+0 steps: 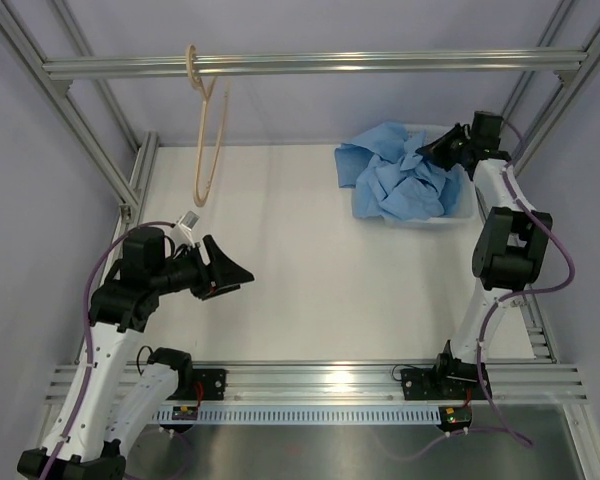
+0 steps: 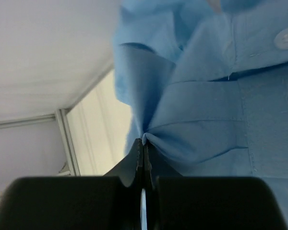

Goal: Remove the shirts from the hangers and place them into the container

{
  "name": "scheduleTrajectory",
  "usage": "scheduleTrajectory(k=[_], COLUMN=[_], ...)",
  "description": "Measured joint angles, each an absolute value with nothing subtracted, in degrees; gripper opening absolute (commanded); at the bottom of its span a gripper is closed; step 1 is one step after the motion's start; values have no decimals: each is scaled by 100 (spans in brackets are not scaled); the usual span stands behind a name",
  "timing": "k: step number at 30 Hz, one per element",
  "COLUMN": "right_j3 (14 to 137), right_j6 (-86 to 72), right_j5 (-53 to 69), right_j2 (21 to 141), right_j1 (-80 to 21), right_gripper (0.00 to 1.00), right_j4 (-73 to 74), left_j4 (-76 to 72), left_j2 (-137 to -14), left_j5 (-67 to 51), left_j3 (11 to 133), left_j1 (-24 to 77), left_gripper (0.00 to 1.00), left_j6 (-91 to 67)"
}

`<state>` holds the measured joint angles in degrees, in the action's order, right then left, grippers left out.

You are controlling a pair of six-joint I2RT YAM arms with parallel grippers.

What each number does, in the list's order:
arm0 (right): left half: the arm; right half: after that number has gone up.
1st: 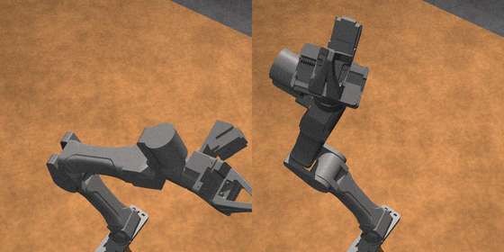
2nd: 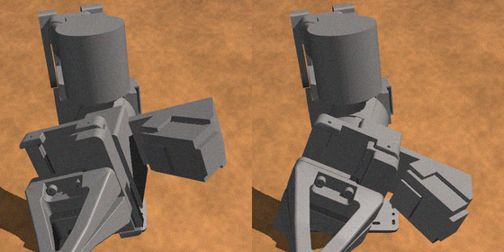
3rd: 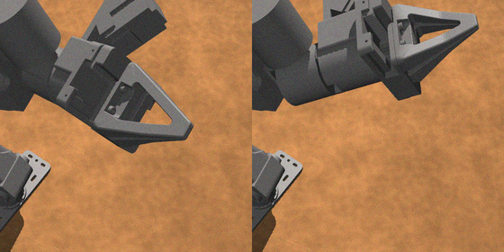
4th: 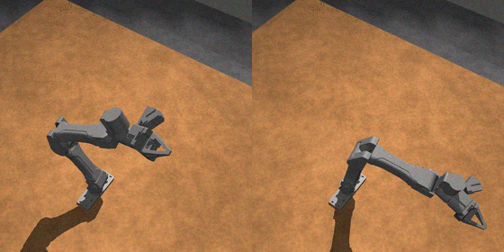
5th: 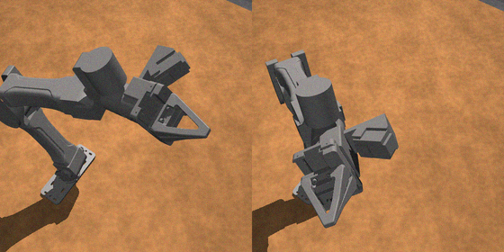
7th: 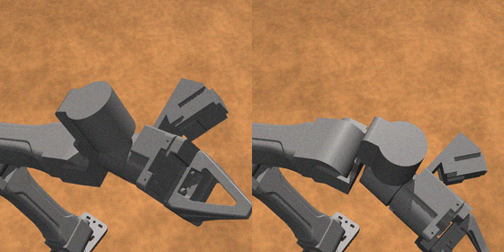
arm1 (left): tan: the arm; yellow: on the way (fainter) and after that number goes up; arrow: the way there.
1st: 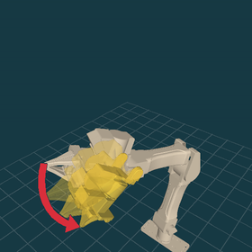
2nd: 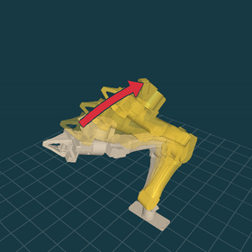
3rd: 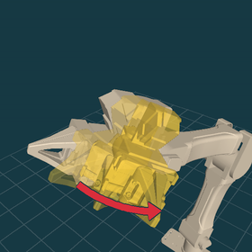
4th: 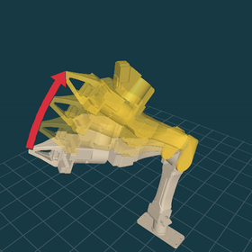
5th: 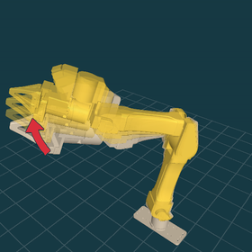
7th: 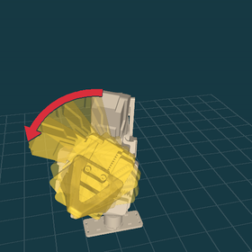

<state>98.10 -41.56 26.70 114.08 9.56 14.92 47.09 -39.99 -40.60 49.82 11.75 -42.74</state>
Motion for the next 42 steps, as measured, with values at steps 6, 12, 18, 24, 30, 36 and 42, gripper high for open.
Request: scheduleTrajectory(k=[6, 12, 18, 24, 30, 36, 42], right_j3=[9131, 10403, 13294, 13771, 12770, 11603, 10012], right_j6=[-4464, -4211, -3365, -2633, -2309, -2165, -1988], right_j5=[2626, 2554, 1896, 864, 202, -353, -449], right_j2=[11690, 12289, 14014, 14573, 14038, 13353, 12245], right_j1=[519, 467, 469, 530, 604, 676, 694], right_gripper=[0, 0, 1, 12, 25, 29, 42], right_j4=[1538, 2429, 4650, 6141, 6298, 6261, 6060], left_j4=[4746, 4792, 4794, 4792, 4788, 4788, 4779], left_j2=[-4062, -4077, -4215, -4423, -4447, -4491, -4491], left_j5=[-3977, -3955, -3957, -3968, -3994, -4018, -4082], left_j3=[5142, 5142, 5153, 5378, 5435, 5496, 5555], left_j1=[1181, 1181, 1181, 1186, 1186, 1192, 1197], left_gripper=[65, 65, 65, 65, 65, 65, 65], left_j6=[-4283, -4316, -4313, -4263, -4224, -4202, -4156])
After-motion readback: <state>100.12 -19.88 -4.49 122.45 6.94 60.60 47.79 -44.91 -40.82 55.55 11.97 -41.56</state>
